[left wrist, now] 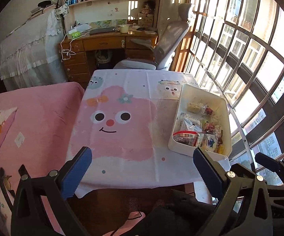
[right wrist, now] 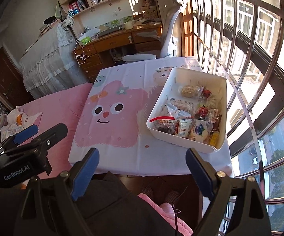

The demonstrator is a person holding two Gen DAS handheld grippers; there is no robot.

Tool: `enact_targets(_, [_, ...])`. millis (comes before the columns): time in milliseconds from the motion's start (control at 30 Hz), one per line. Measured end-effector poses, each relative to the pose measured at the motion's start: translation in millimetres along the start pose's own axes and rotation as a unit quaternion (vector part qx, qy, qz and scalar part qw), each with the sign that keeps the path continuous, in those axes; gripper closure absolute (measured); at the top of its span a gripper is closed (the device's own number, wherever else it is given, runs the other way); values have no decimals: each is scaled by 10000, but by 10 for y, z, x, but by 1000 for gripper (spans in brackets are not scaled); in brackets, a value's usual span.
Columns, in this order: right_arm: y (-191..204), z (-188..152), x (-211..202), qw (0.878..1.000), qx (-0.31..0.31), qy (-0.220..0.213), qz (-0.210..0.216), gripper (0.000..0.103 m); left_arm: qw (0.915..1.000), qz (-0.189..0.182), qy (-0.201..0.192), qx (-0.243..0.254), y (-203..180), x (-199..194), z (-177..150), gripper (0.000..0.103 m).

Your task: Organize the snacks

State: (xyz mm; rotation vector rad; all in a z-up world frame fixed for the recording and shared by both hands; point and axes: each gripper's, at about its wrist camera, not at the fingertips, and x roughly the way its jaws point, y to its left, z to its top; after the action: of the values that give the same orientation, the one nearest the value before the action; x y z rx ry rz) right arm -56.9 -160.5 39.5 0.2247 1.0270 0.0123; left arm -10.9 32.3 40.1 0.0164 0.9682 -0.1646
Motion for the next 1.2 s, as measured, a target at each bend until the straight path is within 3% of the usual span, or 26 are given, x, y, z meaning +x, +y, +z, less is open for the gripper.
enact_targets(167, [-34, 44, 42, 9999, 4, -83, -110, 0, 9998, 217, -14, 11, -36, 43, 27, 1])
enact_targets(533, [-107, 169, 84, 9999, -35, -58, -127, 0, 9994, 302, -119, 126, -188, 105, 115, 1])
enact_targets(1200, [-222, 219, 241, 9998, -85, 195, 43, 0, 9987, 506, 32, 38, -268, 176, 91, 1])
